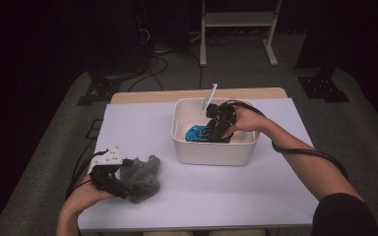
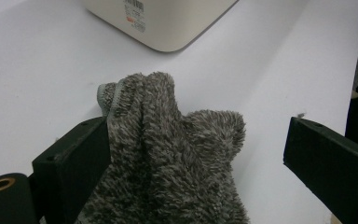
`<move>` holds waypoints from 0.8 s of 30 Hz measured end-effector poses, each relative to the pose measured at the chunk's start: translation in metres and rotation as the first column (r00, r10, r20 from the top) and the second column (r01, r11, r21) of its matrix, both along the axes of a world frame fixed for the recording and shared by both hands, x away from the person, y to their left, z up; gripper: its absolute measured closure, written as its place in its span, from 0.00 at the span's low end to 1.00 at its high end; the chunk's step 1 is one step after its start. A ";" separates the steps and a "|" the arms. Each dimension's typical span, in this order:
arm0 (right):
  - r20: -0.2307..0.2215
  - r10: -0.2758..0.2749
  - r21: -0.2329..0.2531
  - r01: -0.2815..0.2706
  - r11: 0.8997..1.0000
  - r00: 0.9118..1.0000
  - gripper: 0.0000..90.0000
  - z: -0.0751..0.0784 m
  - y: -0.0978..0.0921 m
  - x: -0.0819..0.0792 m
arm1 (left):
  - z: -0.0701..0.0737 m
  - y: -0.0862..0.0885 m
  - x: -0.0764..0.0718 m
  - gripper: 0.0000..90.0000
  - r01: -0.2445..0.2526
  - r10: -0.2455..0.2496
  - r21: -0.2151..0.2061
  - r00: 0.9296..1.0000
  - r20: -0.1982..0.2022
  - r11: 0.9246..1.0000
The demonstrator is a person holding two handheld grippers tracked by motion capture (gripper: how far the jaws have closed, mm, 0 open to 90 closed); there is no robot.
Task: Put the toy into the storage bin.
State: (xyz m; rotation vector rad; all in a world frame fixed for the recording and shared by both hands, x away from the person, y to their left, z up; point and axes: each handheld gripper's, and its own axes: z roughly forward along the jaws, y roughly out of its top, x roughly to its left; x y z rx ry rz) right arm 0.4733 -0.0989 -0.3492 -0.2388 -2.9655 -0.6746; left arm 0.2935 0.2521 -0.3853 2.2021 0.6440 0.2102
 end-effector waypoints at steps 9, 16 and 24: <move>-0.016 -0.001 -0.015 0.001 1.000 1.000 0.28 -0.005 0.004 0.004 | 0.001 0.001 -0.001 0.07 -0.005 0.005 -0.010 1.000 0.002 1.000; -0.028 -0.008 -0.024 0.007 1.000 1.000 0.28 -0.011 0.006 0.006 | 0.000 0.003 -0.001 0.07 -0.002 0.002 -0.001 1.000 0.001 1.000; -0.041 -0.003 -0.030 0.002 1.000 0.999 0.28 -0.014 0.010 0.008 | 0.000 0.003 -0.002 0.07 -0.005 0.005 -0.003 1.000 0.000 1.000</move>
